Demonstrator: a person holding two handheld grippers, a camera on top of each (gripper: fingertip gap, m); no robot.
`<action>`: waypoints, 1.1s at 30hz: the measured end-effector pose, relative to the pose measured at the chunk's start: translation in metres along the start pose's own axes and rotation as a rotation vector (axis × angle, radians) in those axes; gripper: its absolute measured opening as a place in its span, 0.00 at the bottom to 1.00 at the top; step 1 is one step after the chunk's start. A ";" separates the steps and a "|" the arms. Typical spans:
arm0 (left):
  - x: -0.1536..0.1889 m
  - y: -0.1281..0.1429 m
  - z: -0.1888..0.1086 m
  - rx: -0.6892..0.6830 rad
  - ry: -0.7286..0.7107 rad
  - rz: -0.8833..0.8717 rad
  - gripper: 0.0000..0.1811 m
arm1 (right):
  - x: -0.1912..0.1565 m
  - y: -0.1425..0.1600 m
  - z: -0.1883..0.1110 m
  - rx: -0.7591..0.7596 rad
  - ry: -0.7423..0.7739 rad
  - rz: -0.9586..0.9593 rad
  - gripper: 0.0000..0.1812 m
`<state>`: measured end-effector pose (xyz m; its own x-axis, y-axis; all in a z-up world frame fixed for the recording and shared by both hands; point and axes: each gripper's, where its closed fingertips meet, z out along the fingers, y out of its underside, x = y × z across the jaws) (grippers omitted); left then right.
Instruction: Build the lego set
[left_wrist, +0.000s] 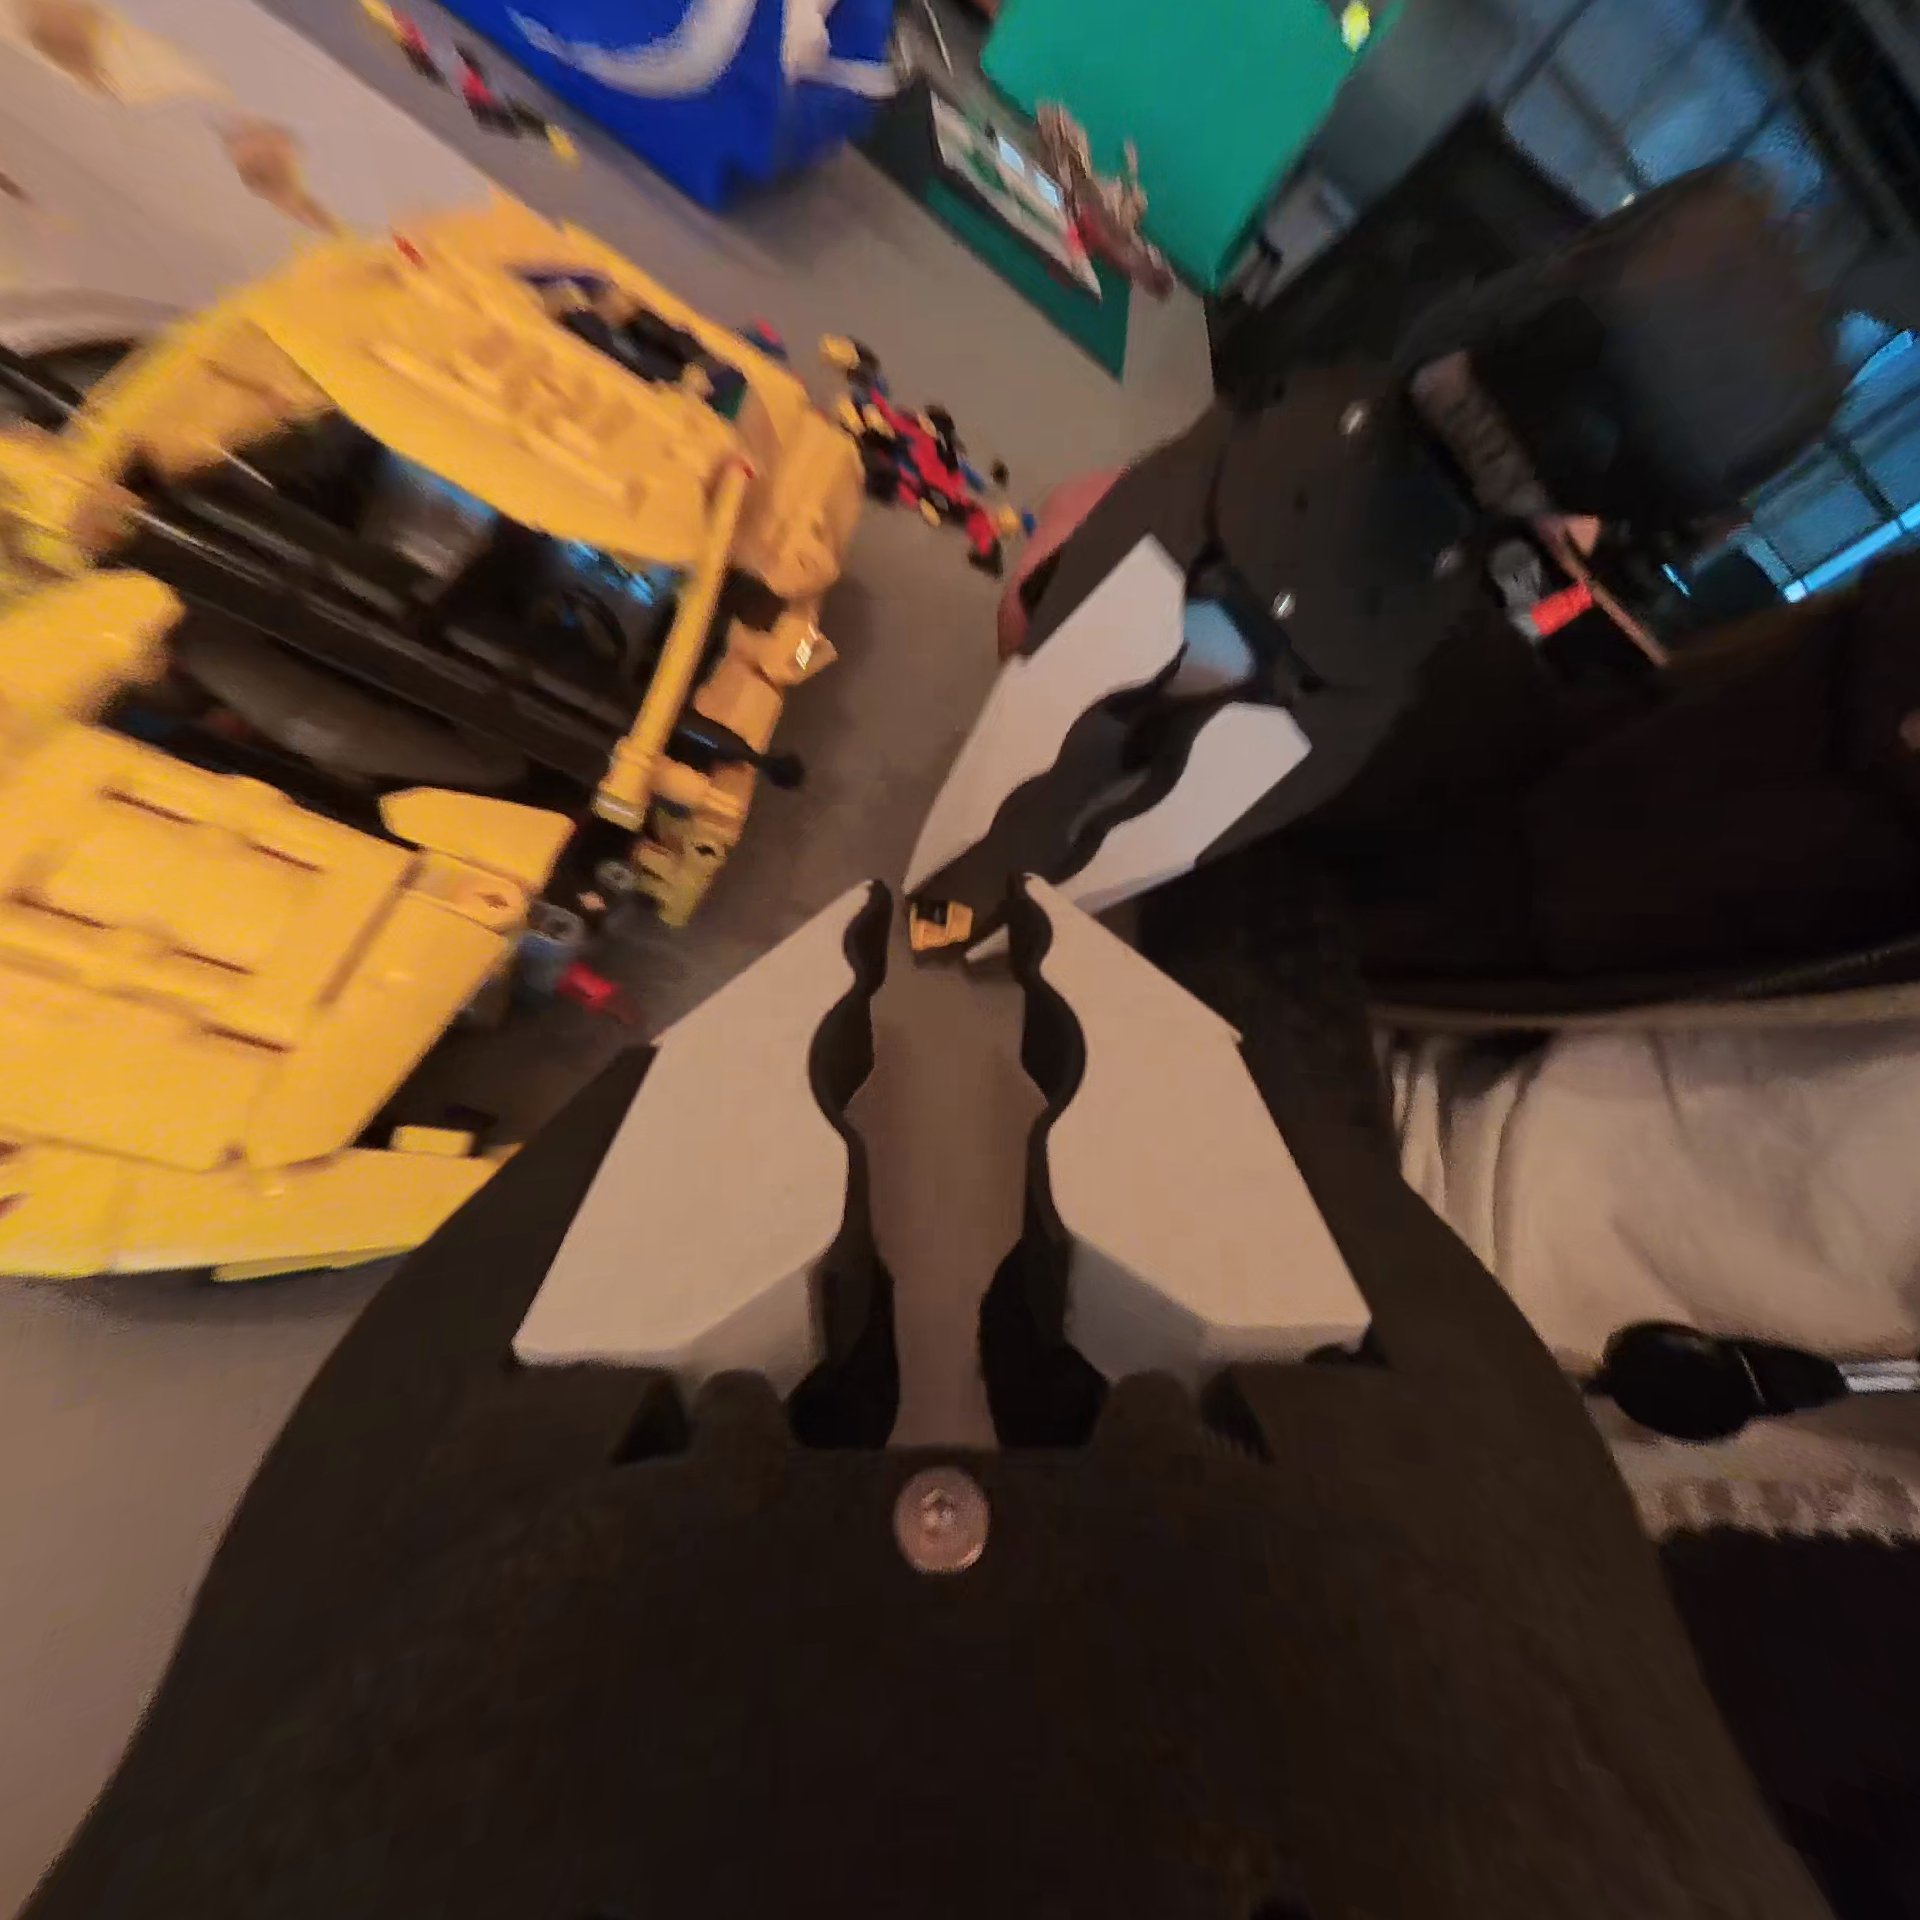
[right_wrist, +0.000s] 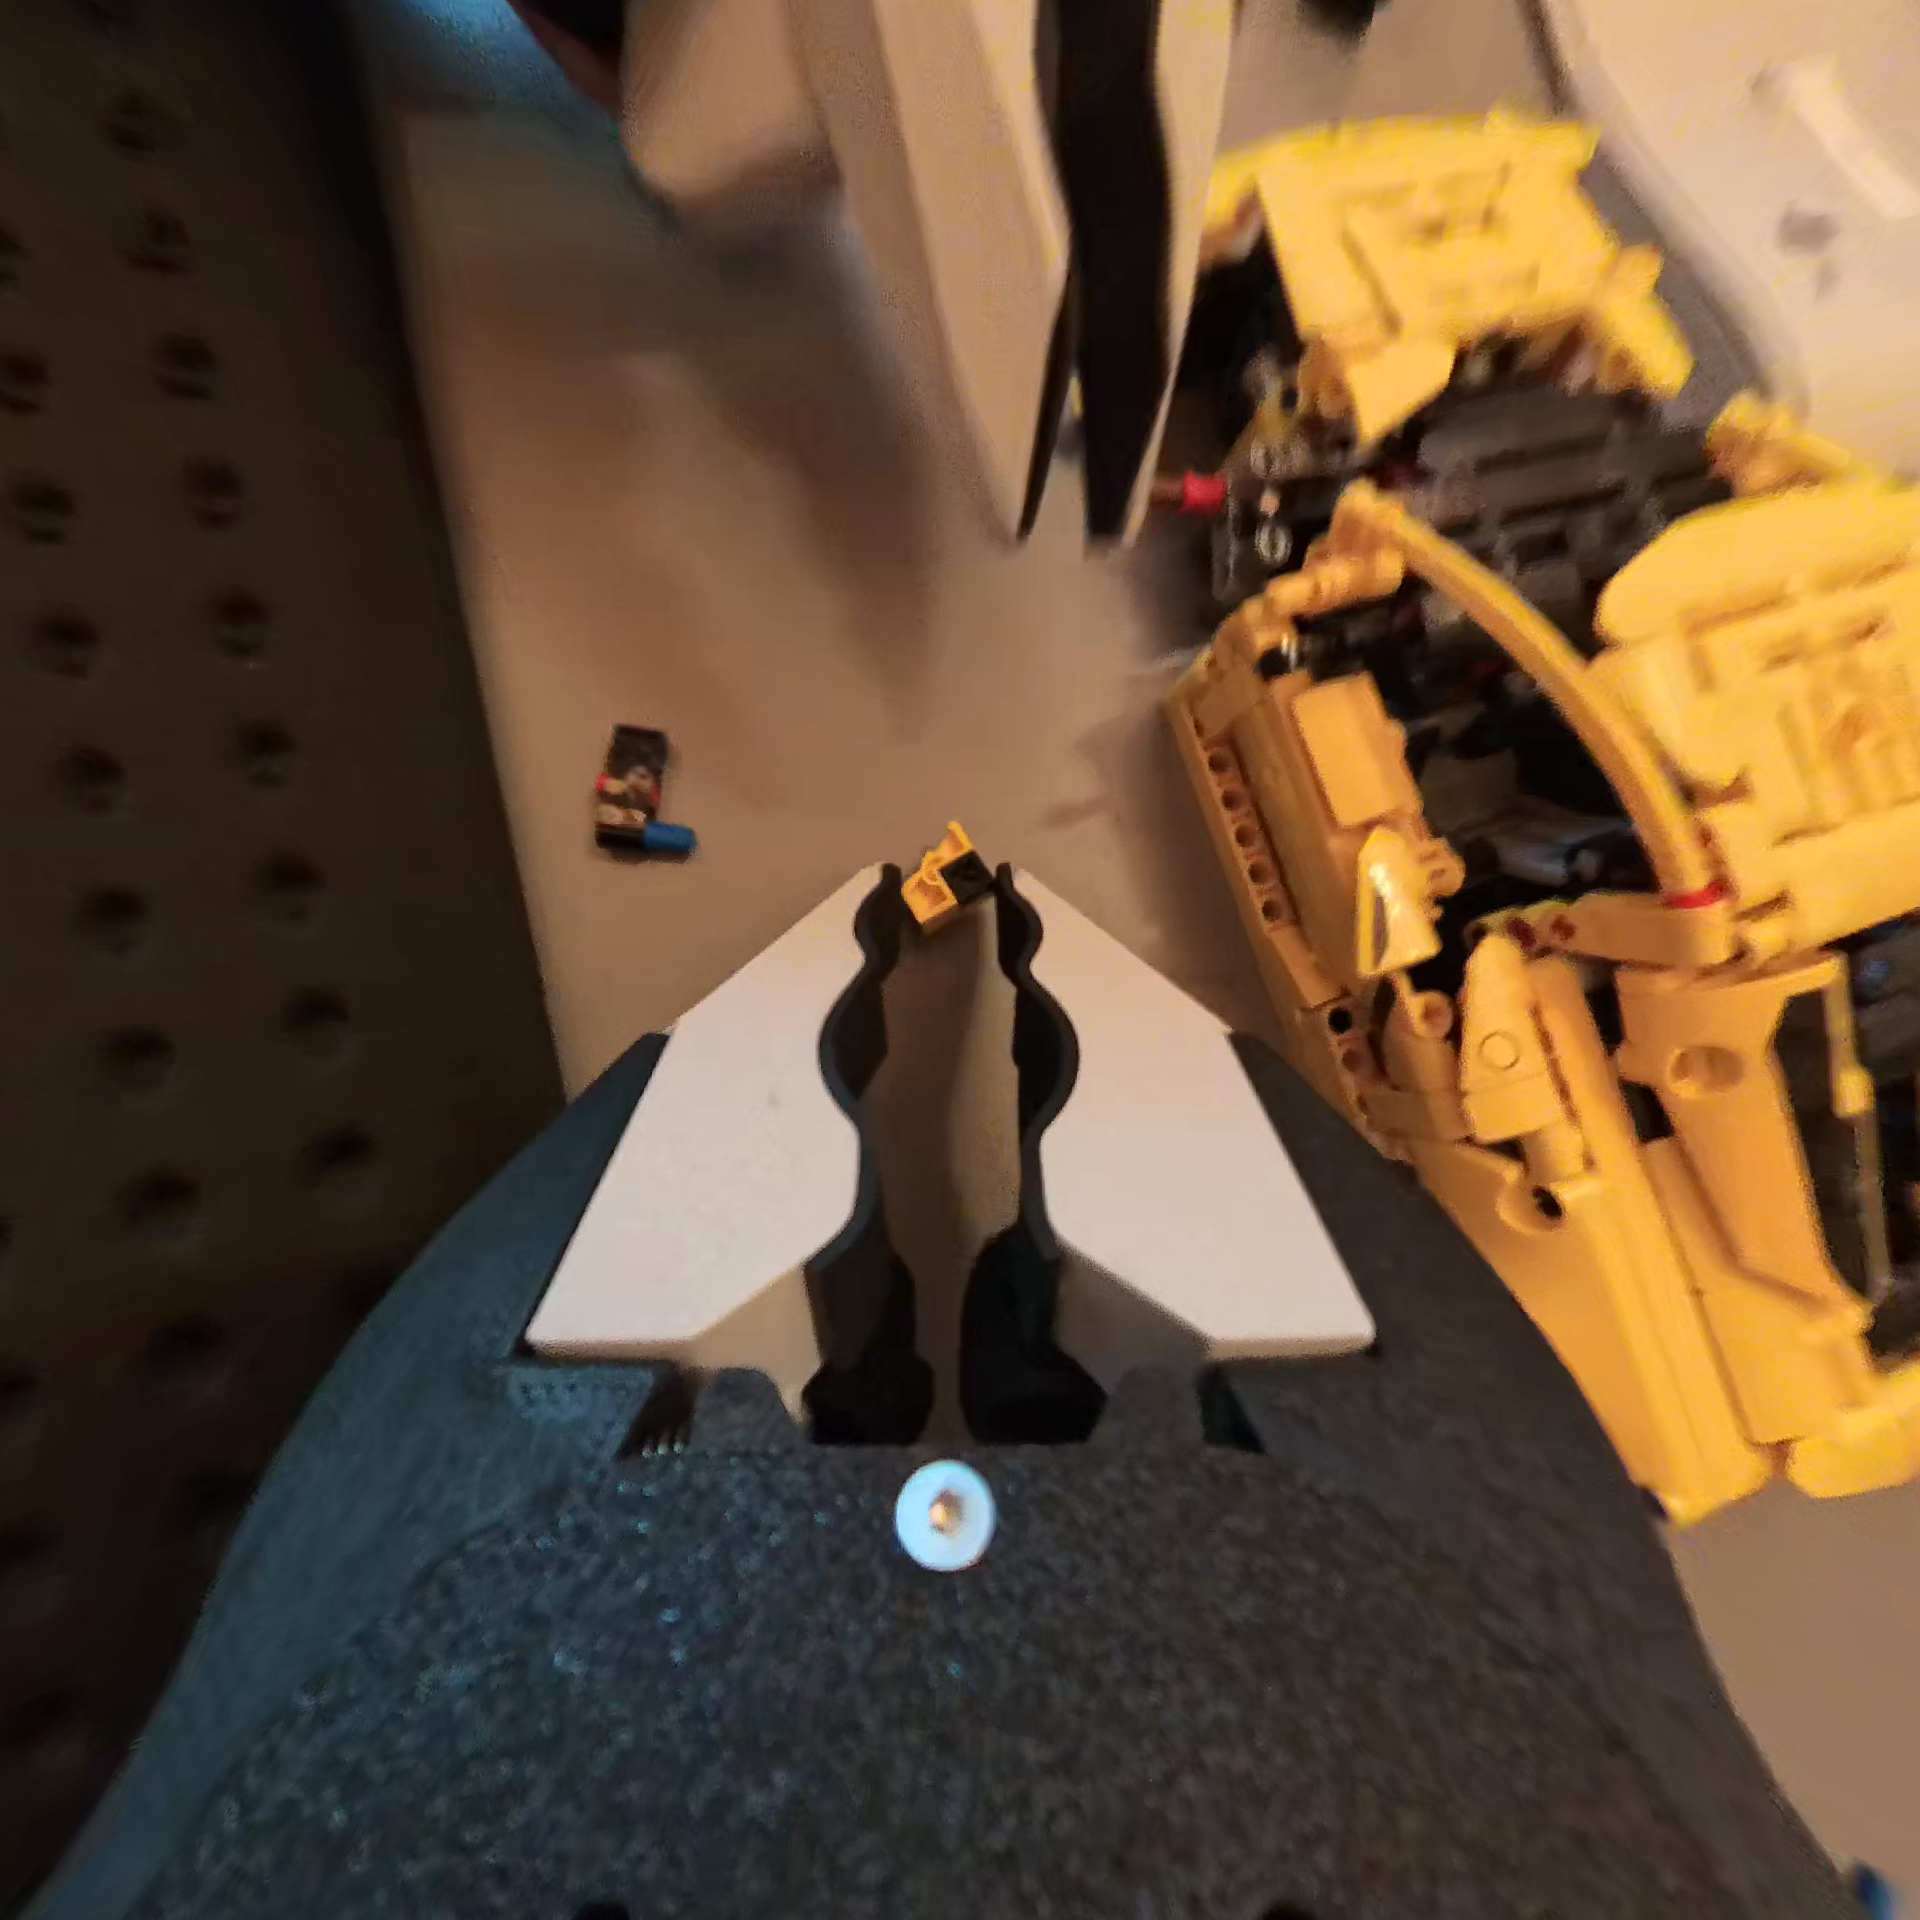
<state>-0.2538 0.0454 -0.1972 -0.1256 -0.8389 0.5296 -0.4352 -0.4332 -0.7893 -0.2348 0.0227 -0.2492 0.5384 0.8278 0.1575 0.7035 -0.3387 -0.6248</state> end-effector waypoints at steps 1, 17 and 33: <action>0.003 0.008 0.004 -0.042 0.024 -0.011 0.12 | -0.001 -0.010 -0.005 0.052 0.026 -0.051 0.09; 0.058 -0.007 -0.007 0.037 0.246 0.175 0.02 | -0.009 -0.079 -0.064 0.623 0.068 0.023 0.11; 0.110 -0.013 -0.026 0.135 0.518 0.276 0.02 | -0.060 -0.098 -0.097 0.686 -1.142 0.653 0.08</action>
<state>-0.2855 -0.0328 -0.1206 -0.6510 -0.6709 0.3550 -0.2120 -0.2884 -0.9338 -0.2909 -0.0367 -0.1235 -0.2101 0.6212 -0.7549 -0.0396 -0.7769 -0.6283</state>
